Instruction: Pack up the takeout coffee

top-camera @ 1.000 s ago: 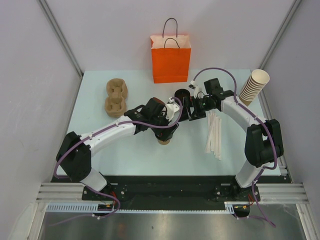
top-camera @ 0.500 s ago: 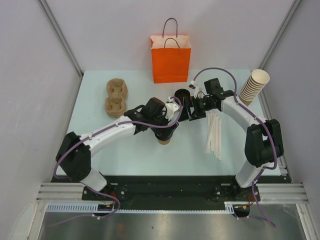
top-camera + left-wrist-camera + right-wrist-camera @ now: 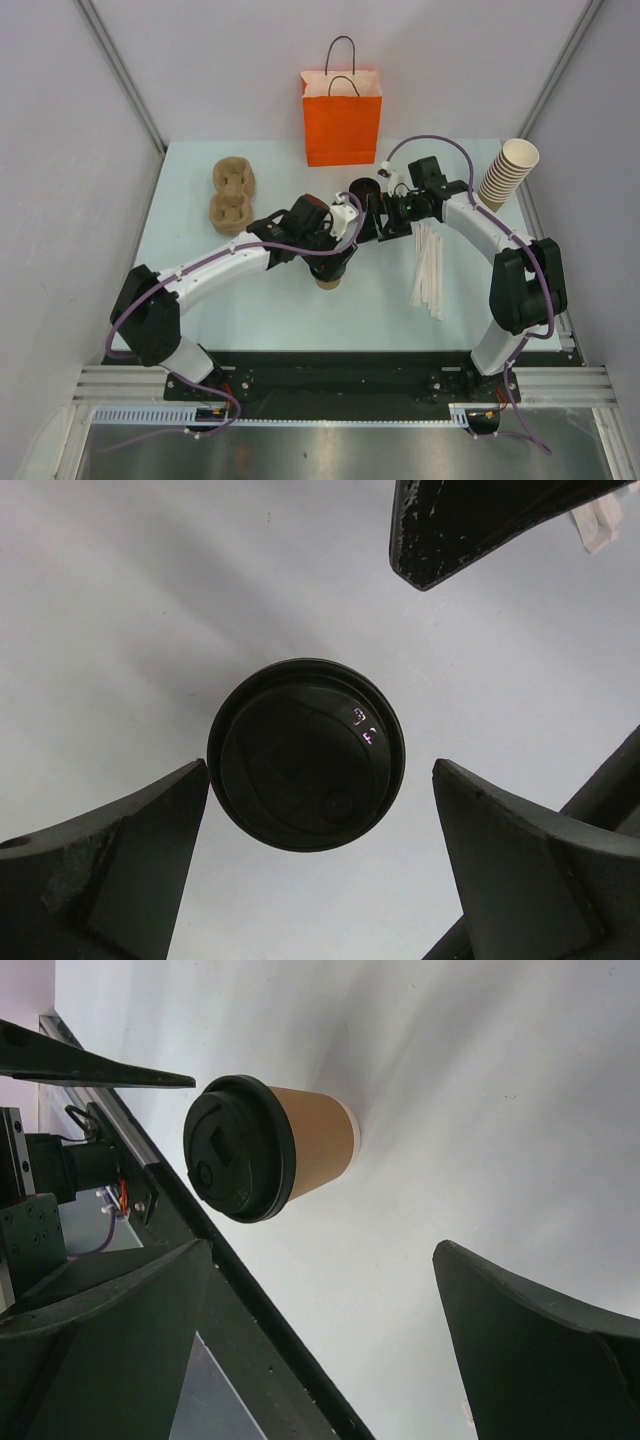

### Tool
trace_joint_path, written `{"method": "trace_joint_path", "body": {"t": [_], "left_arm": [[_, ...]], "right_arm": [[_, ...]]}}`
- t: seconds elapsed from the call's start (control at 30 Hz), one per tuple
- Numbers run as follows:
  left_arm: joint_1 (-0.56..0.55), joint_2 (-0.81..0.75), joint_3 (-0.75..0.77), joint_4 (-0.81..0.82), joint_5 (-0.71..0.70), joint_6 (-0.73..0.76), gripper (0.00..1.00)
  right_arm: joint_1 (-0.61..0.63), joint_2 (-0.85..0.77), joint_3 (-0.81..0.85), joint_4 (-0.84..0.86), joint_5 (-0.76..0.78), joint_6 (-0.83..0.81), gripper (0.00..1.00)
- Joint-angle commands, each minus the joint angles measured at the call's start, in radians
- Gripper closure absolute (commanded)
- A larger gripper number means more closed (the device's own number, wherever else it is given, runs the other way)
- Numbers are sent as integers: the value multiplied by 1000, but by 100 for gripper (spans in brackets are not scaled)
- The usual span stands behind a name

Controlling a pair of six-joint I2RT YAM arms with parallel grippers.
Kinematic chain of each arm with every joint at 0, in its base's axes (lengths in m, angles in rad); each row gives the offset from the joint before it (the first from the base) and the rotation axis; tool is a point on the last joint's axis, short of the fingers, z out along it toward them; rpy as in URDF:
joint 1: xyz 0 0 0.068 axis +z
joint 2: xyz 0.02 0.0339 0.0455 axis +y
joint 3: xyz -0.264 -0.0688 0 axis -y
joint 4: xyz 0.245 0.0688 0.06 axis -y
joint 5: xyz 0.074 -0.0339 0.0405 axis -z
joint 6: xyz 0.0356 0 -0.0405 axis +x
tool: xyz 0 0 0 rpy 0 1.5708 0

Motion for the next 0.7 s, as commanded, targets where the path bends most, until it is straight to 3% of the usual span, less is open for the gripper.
{"method": "trace_joint_path", "body": {"t": [0.0, 0.27, 0.43, 0.53, 0.67], "left_arm": [[-6, 5, -14, 28, 8, -16, 1], [-5, 33, -30, 42, 8, -6, 3], [-5, 34, -40, 56, 5, -1, 10], [-3, 22, -44, 59, -9, 5, 15], [8, -2, -50, 54, -18, 13, 30]], "right_arm": [[-5, -14, 36, 5, -25, 4, 0], [-8, -5, 36, 5, -31, 5, 0], [-10, -3, 37, 6, -33, 7, 0], [-10, 0, 36, 8, -36, 8, 0], [-10, 1, 37, 10, -37, 10, 0]]}}
